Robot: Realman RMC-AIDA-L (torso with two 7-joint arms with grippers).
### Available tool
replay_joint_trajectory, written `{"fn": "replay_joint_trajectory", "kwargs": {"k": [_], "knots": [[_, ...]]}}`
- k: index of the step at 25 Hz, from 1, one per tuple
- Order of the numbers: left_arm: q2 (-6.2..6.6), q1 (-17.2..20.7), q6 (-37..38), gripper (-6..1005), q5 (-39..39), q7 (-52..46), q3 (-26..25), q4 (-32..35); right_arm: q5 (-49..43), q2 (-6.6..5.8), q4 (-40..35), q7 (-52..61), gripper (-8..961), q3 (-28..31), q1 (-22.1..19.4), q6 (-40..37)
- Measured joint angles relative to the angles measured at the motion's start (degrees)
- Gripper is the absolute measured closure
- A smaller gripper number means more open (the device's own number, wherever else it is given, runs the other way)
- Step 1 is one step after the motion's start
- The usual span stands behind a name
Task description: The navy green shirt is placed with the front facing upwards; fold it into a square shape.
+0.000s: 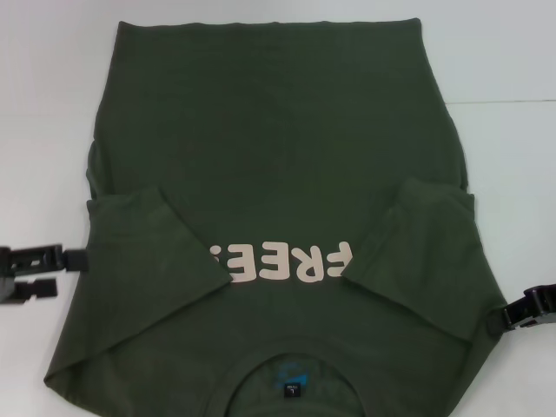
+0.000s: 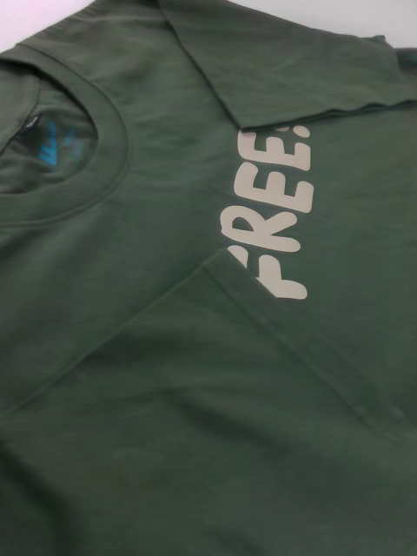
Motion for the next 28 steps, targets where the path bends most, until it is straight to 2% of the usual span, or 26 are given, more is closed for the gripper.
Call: {"fn": "replay_joint_trajectory", "kwargs": {"k": [3,14,28], "knots": [[-0.02,0.5,0.6,52,4.1,-2.1,-0.2,0.7,0.0,0.01,0.0,-0.4,856,0.0,0.4,0.0],[-0.81,0.9,-1.6,70,11.7,-3.1,0.3,-0.6,0.0,0.04,0.1,-1.3,856,-0.1,1.5,-0.4],[-0.48,0.0,-5.4,93,17.0,-2.9,1.3,-4.5,0.0,0.21,0.1,-1.4,857,-0.3,2.0,-0.5]]}}
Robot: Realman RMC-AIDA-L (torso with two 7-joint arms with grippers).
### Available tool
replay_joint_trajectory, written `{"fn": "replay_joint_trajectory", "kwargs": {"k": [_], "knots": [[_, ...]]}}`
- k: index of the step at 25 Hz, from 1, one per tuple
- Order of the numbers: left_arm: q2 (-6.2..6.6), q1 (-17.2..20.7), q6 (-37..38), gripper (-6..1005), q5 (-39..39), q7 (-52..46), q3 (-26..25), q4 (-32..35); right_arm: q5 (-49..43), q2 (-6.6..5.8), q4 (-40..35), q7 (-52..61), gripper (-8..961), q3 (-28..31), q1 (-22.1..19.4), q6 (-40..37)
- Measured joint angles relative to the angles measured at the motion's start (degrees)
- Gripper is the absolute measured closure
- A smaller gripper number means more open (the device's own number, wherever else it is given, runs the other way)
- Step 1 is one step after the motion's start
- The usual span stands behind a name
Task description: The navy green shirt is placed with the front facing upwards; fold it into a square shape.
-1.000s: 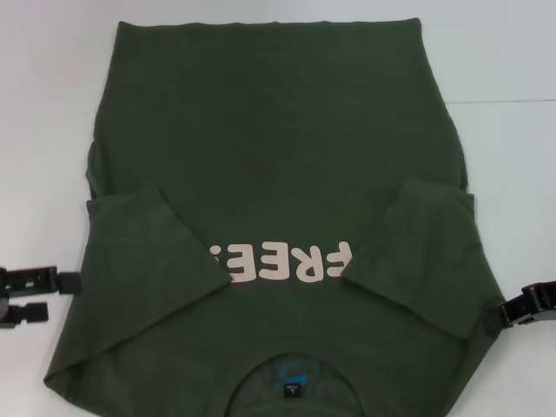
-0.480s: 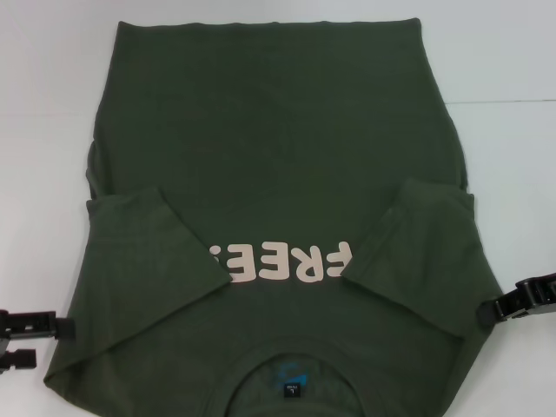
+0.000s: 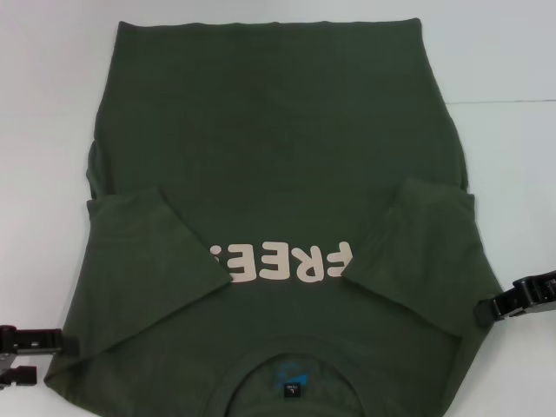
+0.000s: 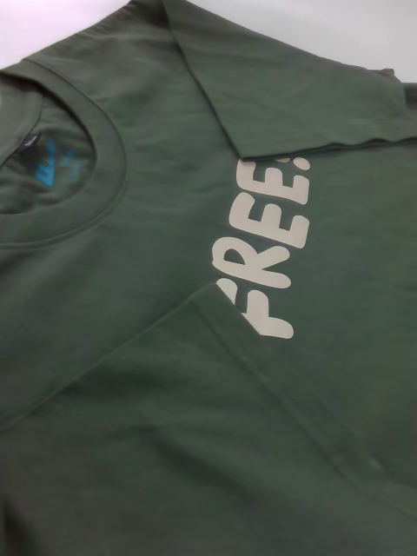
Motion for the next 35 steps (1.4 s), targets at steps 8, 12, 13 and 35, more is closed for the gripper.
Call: {"fn": "replay_joint_trajectory", "kwargs": {"k": [8,12,13,35], "knots": [[0.21,-1.1,-1.5,106,0.3,-0.2,1.3,-2.8,0.0,0.00,0.0,0.0,857,-0.1,0.2,0.0],[0.35,-1.4,-1.9,112,0.3,-0.3,2.1,-3.7,0.0,0.00,0.0,0.0,857,-0.2,0.4,0.0],[0.36,-1.4,-1.9,114,0.3,-0.4,2.3,-3.7,0.0,0.00,0.0,0.0,857,-0.2,0.4,0.0],[0.25,-2.0,-4.1,696,1.8,-0.4,5.6,-3.6,0.1,0.00,0.0,0.1,868,0.3,0.8,0.1]]}}
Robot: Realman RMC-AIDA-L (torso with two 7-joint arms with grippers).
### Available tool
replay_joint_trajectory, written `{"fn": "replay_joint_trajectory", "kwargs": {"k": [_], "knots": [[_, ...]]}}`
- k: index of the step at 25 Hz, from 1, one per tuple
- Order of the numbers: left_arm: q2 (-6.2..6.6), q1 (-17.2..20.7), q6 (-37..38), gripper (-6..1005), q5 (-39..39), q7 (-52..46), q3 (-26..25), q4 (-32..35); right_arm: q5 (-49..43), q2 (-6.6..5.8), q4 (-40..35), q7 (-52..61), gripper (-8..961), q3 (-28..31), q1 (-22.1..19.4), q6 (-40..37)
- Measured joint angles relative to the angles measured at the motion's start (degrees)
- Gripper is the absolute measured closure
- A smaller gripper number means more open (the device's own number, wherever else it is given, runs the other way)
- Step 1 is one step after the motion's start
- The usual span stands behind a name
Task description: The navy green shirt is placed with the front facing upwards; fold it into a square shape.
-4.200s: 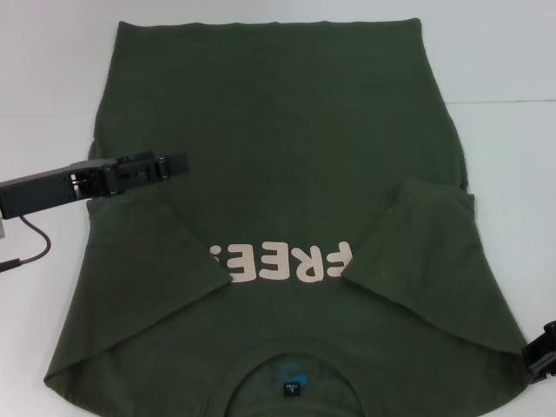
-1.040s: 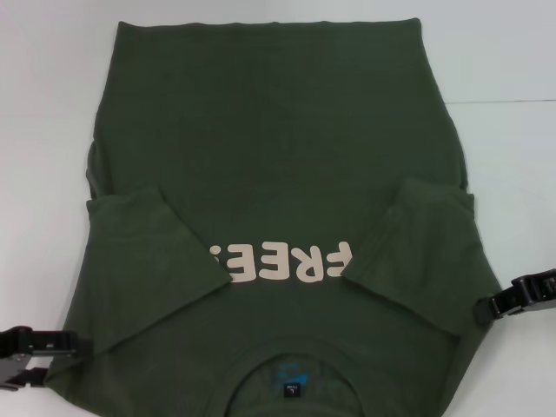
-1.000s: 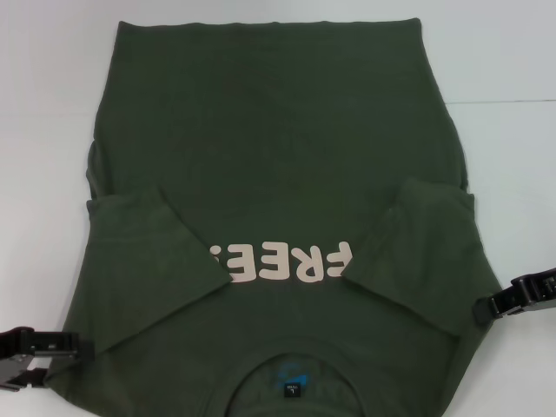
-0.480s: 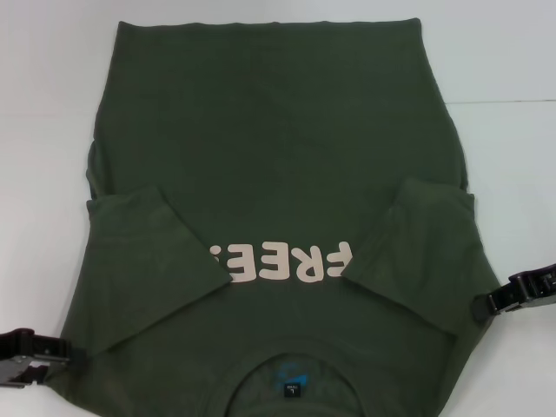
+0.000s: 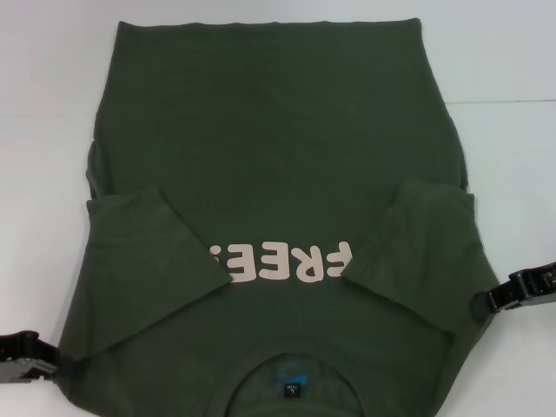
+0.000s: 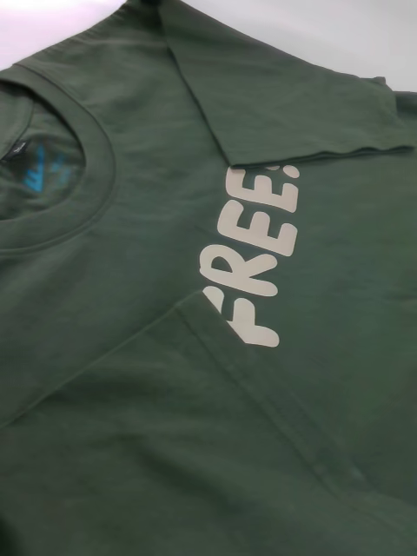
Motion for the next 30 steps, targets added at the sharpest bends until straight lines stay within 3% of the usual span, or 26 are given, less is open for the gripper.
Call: {"fn": "replay_joint_trajectory", "kwargs": {"k": [2,8,16,23,26,30], "knots": [[-0.04,0.0,0.0,794,0.0,0.0,0.2,0.0,0.0,0.00,0.0,0.0,870,0.0,0.0,0.0],[-0.05,0.0,0.0,932,0.0,1.0,0.1,0.0,0.4,0.00,0.0,-0.1,876,0.0,0.0,0.3],[-0.28,0.5,-0.3,933,-1.8,10.5,-2.8,-0.9,6.7,-0.54,0.5,-5.6,884,0.7,-2.9,0.4],[-0.01,1.3,-1.7,934,-2.9,22.9,-7.2,-6.1,11.9,1.46,0.9,-23.2,890,4.9,-9.2,0.7],[0.09,2.0,-2.3,934,-3.0,31.9,-11.4,-8.7,14.2,2.25,2.2,-30.8,893,7.0,-11.5,1.1],[0.71,2.1,-2.3,935,-3.0,37.1,-14.6,-10.9,15.8,2.35,5.1,-39.1,897,10.3,-13.3,1.1]]}}
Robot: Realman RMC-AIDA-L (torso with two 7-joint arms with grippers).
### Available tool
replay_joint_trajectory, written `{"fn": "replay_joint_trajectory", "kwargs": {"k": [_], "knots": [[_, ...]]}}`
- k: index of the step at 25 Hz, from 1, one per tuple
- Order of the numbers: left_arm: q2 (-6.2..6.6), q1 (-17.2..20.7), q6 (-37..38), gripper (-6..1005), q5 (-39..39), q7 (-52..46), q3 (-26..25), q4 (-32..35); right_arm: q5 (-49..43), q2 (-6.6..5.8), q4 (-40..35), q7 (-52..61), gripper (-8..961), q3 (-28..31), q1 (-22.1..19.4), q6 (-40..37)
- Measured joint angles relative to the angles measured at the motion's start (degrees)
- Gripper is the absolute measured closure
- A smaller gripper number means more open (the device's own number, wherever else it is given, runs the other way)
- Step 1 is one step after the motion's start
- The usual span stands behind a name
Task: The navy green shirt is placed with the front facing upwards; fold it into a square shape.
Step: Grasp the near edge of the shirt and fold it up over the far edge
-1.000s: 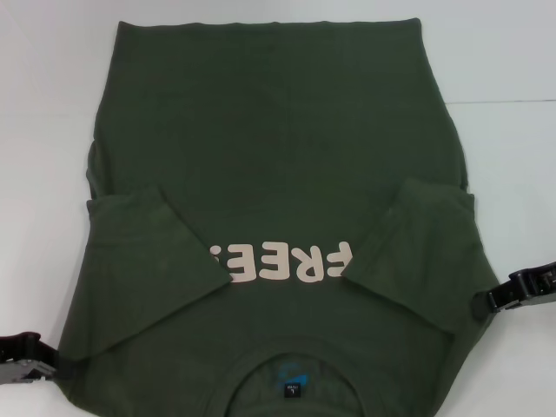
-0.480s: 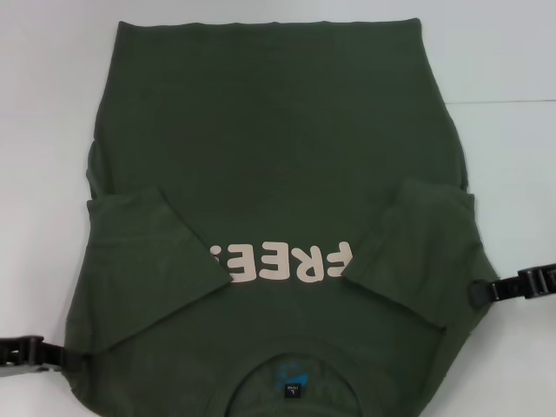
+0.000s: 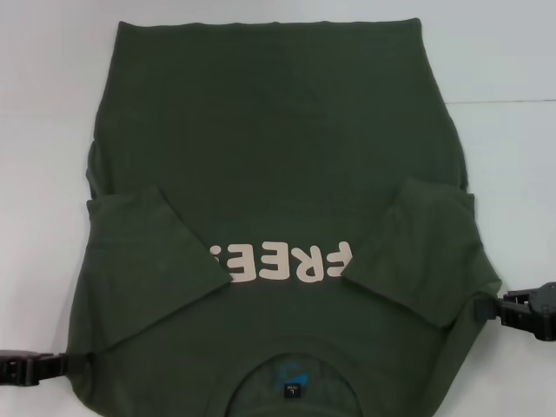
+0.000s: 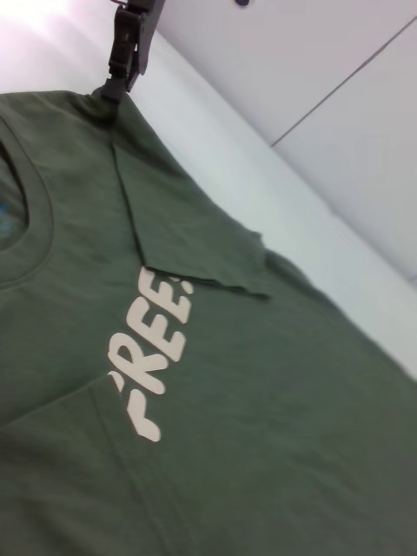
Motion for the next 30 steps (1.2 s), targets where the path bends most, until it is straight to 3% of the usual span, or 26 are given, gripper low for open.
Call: {"fn": "replay_joint_trajectory", "kwargs": {"k": [14,20,30], "knots": [[0.80,0.1,1.7,936,-0.6,8.8,-4.6,-2.0,0.4,0.38,1.9,-11.3,904,4.0,-3.2,-1.0],[1.55,0.2,2.3,935,-0.8,13.8,-8.0,-4.5,0.5,-0.13,3.8,-15.9,904,5.5,-4.2,-1.2],[1.30,1.6,3.8,935,-1.4,21.0,-9.6,-5.7,0.6,0.23,4.3,-21.8,904,9.5,-6.2,-4.7]]}}
